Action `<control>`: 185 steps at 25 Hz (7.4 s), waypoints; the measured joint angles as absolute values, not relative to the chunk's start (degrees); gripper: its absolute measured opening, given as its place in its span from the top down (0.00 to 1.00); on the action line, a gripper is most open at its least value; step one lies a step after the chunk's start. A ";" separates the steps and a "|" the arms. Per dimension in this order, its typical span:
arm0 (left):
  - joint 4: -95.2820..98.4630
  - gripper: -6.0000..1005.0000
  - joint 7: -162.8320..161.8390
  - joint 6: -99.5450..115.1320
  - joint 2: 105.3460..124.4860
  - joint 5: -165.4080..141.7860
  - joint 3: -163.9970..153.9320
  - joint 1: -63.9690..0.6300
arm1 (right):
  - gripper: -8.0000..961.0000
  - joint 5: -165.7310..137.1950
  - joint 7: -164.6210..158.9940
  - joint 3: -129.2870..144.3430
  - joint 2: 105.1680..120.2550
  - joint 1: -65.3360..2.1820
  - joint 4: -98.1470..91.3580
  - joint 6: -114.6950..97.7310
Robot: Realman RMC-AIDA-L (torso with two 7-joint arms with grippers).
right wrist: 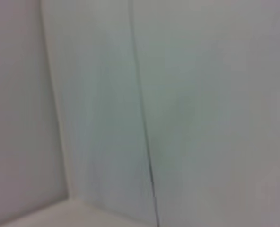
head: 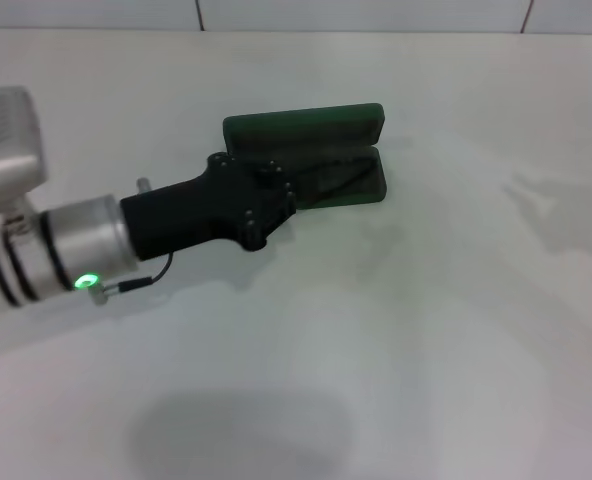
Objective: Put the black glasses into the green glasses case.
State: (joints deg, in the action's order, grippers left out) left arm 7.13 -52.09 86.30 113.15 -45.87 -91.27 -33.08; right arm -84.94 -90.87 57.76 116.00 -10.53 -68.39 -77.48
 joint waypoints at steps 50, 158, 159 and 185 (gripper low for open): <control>69.89 0.72 -113.47 55.25 119.58 -118.12 -85.13 -25.83 | 0.80 -82.23 -78.10 47.57 115.07 -13.47 -44.14 -86.04; 68.98 0.90 -150.18 53.30 120.10 -162.35 -111.26 -41.97 | 0.80 -81.60 -72.33 45.93 114.44 -14.15 -34.93 -84.75; 69.06 0.90 -150.06 53.25 120.10 -162.36 -111.27 -41.97 | 0.80 -81.60 -72.33 45.73 114.43 -14.15 -34.92 -84.75; 64.64 0.67 -151.15 59.13 120.19 -162.41 -109.45 -44.70 | 0.79 -81.98 -72.24 45.26 114.43 -14.94 -34.72 -83.90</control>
